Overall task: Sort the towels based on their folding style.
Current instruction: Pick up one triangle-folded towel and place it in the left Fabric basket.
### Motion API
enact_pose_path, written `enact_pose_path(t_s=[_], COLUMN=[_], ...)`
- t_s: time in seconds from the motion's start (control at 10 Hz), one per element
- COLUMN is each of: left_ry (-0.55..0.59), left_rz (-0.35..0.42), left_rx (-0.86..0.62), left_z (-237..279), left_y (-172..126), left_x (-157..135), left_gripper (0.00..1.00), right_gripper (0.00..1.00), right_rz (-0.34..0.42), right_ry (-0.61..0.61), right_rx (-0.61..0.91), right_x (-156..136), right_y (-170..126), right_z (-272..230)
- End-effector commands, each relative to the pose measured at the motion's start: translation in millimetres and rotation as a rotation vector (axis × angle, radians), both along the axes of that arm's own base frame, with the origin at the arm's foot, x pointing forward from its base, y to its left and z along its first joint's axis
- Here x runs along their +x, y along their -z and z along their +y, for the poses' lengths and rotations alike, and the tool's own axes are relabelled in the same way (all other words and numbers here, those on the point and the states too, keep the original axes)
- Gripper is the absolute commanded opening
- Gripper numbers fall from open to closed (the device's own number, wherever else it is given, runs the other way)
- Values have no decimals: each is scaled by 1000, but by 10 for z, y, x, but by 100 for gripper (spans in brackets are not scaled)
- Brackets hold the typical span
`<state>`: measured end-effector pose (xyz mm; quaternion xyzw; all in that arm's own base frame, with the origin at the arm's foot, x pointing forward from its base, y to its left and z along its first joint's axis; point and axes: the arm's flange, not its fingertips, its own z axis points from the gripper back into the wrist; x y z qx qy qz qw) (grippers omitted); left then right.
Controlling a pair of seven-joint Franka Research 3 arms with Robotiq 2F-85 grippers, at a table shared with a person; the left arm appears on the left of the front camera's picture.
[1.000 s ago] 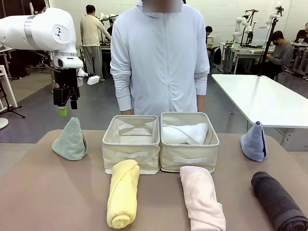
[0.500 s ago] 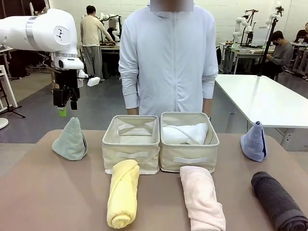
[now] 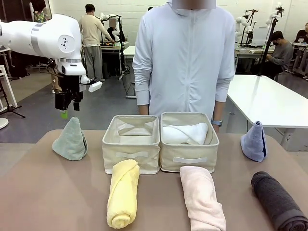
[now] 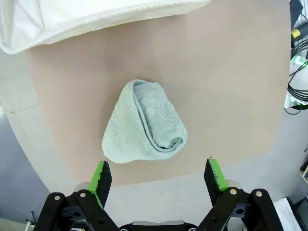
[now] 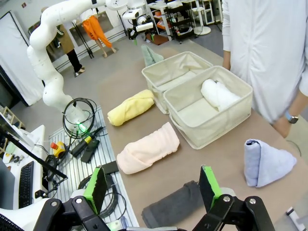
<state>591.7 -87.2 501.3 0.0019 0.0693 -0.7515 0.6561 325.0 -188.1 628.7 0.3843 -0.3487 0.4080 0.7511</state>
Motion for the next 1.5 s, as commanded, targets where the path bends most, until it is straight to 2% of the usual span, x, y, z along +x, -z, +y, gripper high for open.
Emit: enact_pose_path(t_s=[0.0, 0.5, 0.6, 0.7, 0.8, 0.9, 1.1, 1.2, 1.3, 1.4], left_ry=[38, 66, 51, 68, 73, 75, 80, 82, 81, 80], left_rz=[-2, 22, -4, -3, -2, 9, 23, 24, 24, 22], left_rx=[-32, -113, -106, -96, -87, -79, -66, -62, -57, -52], left_z=[60, 54, 53, 59, 62, 59, 55, 55, 50, 50], left_y=[139, 377, 378, 388, 392, 404, 418, 419, 412, 398], left_x=[-88, 7, 9, 4, 3, 10, 15, 13, 10, 0], left_gripper=[100, 100, 65, 42, 6, 0, 0, 7, 0, 0], right_gripper=[100, 100, 100, 100, 100, 100, 100, 100, 100, 100], right_rz=[-21, -21, -21, -21, -21, -21, -21, -21, -21, -21], right_ry=[-12, -12, -12, -12, -12, -12, -12, -12, -12, -12], right_rx=[19, 19, 19, 19, 19, 19, 19, 19, 19, 19], right_x=[12, 12, 12, 12, 12, 12, 12, 12, 12, 12], right_y=[-21, -21, -21, -21, -21, -21, -21, -21, -21, -21], right_z=[-7, -7, -7, -7, -7, -7, -7, -7, -7, -7])
